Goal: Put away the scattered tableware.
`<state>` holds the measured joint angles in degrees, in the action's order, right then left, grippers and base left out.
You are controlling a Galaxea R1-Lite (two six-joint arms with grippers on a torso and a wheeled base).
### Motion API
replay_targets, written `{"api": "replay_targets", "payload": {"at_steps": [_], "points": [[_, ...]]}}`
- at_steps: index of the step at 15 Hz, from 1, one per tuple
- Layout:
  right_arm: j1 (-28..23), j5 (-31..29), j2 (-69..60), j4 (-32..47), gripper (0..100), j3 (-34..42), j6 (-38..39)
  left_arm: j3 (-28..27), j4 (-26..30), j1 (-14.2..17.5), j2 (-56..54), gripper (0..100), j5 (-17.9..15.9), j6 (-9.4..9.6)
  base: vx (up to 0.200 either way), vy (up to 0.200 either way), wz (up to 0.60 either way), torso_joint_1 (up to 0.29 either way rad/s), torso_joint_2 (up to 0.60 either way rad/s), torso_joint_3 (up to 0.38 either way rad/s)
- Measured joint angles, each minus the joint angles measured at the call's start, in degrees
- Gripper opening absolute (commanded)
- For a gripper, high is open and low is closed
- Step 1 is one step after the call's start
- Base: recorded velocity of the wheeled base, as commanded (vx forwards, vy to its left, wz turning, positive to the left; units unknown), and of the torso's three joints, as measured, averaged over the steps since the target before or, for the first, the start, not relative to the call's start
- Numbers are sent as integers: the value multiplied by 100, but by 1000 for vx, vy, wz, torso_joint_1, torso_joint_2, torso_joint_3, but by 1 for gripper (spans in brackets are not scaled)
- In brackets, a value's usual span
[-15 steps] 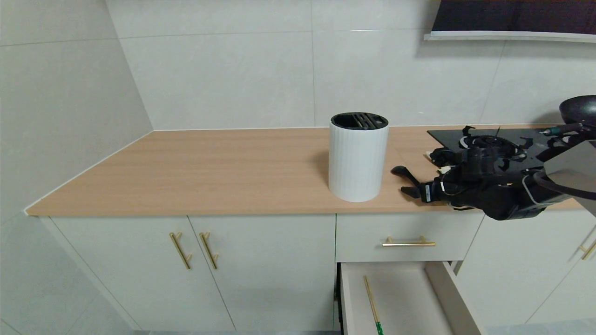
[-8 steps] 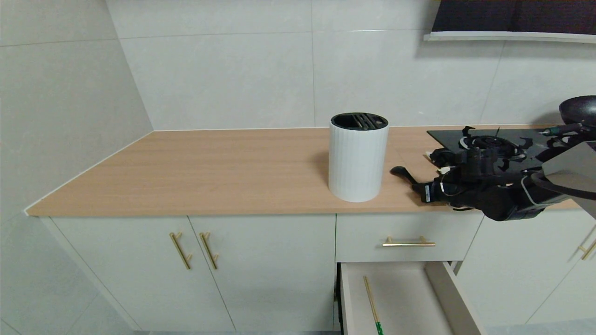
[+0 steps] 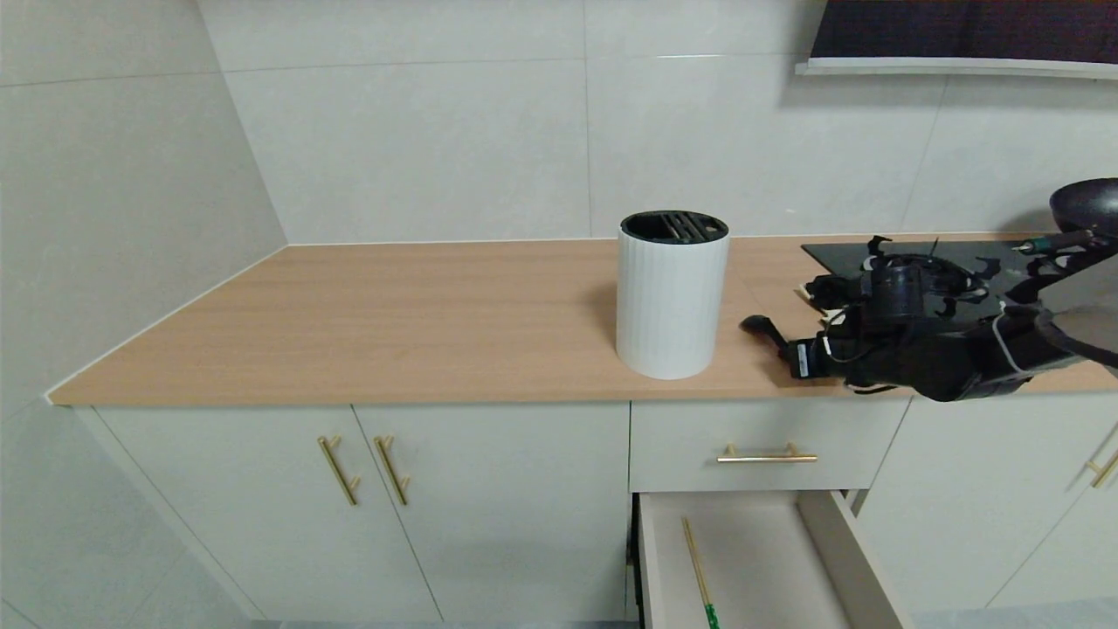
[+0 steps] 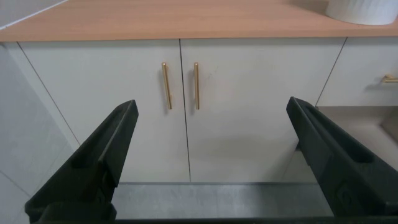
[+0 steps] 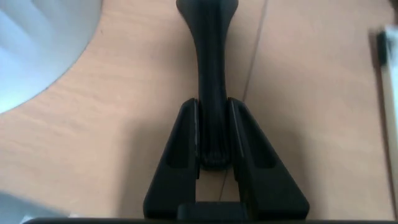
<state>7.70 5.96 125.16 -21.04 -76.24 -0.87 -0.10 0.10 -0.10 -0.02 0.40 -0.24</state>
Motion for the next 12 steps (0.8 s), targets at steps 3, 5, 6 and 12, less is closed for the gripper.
{"api": "replay_targets", "payload": {"at_steps": [3,5,6,12], "points": [[172,-66,-890,1128,0,11,658,0,-2,0,0,100,2,0,0,0,0,0,0,0],[279,-79,-1581,2042,0,99,1129,0,0,0,0,100,2,0,0,0,0,0,0,0],[327,-85,-1921,2358,0,229,1326,0,0,2,0,100,2,0,0,0,0,0,0,0],[395,-106,-3333,2549,0,1840,1523,0,0,0,0,100,2,0,0,0,0,0,0,0]]}}
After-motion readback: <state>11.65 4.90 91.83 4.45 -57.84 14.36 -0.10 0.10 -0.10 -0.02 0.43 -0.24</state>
